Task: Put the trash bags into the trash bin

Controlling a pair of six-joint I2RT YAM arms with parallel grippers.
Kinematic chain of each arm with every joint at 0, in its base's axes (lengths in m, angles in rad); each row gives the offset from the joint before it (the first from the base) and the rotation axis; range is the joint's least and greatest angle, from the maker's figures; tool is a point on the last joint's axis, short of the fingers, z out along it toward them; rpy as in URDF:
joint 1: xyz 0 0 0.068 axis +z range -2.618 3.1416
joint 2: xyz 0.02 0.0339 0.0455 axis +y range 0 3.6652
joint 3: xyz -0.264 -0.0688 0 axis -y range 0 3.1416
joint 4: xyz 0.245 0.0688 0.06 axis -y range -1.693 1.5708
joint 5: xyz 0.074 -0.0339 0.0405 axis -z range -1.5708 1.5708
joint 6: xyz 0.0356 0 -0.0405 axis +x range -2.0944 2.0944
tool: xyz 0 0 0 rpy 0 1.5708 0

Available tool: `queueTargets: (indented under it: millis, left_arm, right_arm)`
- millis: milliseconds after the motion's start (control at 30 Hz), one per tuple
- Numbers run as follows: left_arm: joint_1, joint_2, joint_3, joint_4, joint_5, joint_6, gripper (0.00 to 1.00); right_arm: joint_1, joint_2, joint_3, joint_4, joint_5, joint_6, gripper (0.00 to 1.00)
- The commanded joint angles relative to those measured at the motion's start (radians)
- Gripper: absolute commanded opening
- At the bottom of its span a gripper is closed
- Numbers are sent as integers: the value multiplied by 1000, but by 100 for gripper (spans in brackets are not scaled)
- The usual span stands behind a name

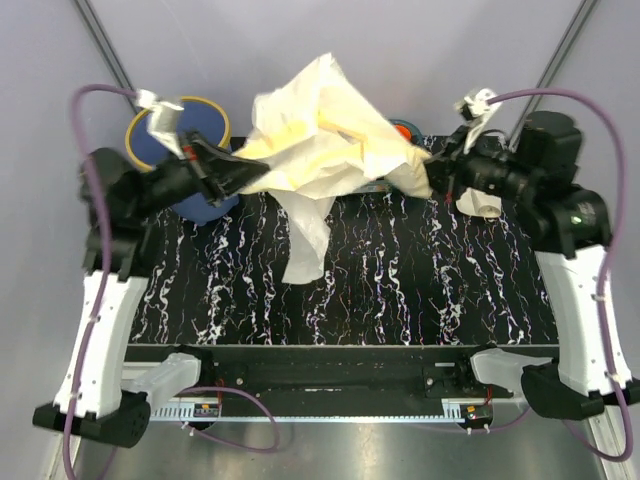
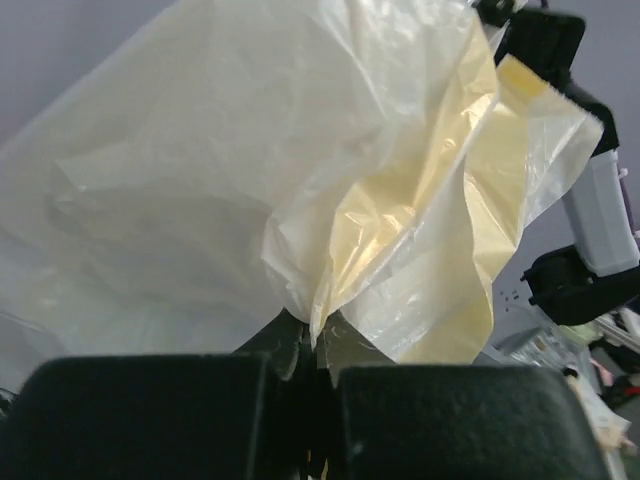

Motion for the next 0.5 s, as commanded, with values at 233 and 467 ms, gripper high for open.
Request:
queueTargets:
  millis: [233, 467]
  left_arm:
    - [-96, 168, 51, -30, 19, -49, 0]
    - [-349, 398, 185, -45, -45, 14, 15]
  right_arm:
    - [-10, 41, 66, 72, 90, 182, 0]
    - [-51, 9, 102, 204, 588, 234, 0]
